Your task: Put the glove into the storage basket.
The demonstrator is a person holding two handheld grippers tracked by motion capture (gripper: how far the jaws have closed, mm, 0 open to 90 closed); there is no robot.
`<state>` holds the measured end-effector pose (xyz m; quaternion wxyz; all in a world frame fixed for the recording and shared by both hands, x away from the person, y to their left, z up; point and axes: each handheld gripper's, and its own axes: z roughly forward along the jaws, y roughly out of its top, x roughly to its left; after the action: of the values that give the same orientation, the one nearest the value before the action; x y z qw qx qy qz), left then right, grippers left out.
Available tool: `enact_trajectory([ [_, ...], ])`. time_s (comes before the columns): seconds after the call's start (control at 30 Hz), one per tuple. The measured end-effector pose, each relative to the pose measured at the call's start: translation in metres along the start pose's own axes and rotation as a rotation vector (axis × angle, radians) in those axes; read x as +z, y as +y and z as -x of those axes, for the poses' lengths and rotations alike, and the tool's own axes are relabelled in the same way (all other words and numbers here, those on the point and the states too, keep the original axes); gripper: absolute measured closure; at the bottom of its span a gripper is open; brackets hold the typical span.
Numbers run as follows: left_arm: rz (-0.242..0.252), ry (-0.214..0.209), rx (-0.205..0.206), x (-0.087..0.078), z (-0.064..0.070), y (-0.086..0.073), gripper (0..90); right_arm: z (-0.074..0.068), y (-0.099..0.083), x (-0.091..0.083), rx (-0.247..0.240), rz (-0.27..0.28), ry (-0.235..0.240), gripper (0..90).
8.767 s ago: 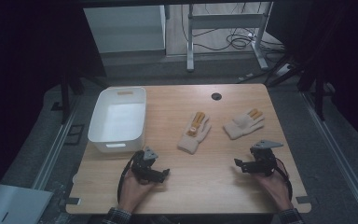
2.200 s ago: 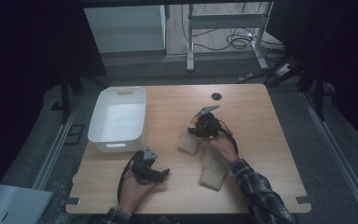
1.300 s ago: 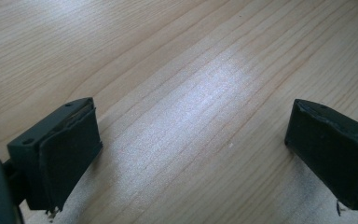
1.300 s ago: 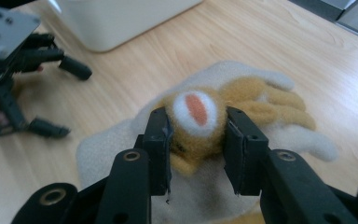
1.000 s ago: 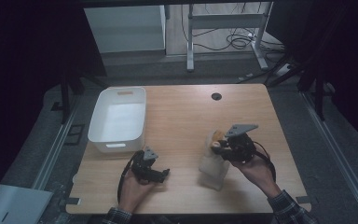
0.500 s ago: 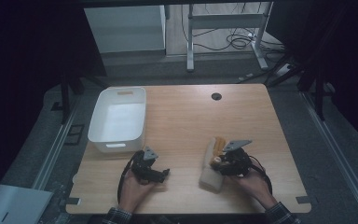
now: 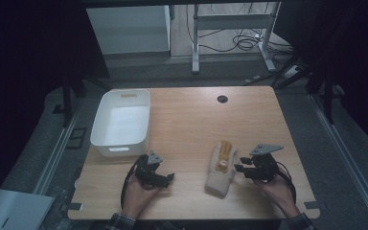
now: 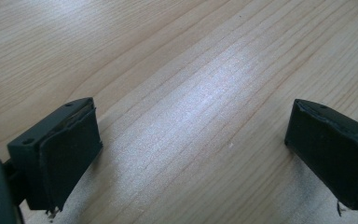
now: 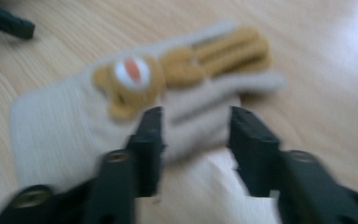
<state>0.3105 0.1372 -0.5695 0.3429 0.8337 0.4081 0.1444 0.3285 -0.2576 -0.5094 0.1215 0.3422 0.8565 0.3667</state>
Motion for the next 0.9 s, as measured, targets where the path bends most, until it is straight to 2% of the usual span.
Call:
enact_trajectory([
  [0.13,0.000,0.000,0.000,0.000,0.000,0.000,3.1,0.000,-0.015,0.001,0.011,-0.006,0.014,77.5],
  [0.23,0.000,0.000,0.000,0.000,0.000,0.000,3.1,-0.007,-0.023,0.004,0.000,-0.010,0.043,81.1],
  [0.53,0.000,0.000,0.000,0.000,0.000,0.000,3.1,-0.014,-0.028,0.015,-0.008,-0.023,0.056,81.2],
  [0.9,0.000,0.000,0.000,0.000,0.000,0.000,3.1,-0.027,-0.015,0.035,-0.036,-0.019,0.091,81.2],
])
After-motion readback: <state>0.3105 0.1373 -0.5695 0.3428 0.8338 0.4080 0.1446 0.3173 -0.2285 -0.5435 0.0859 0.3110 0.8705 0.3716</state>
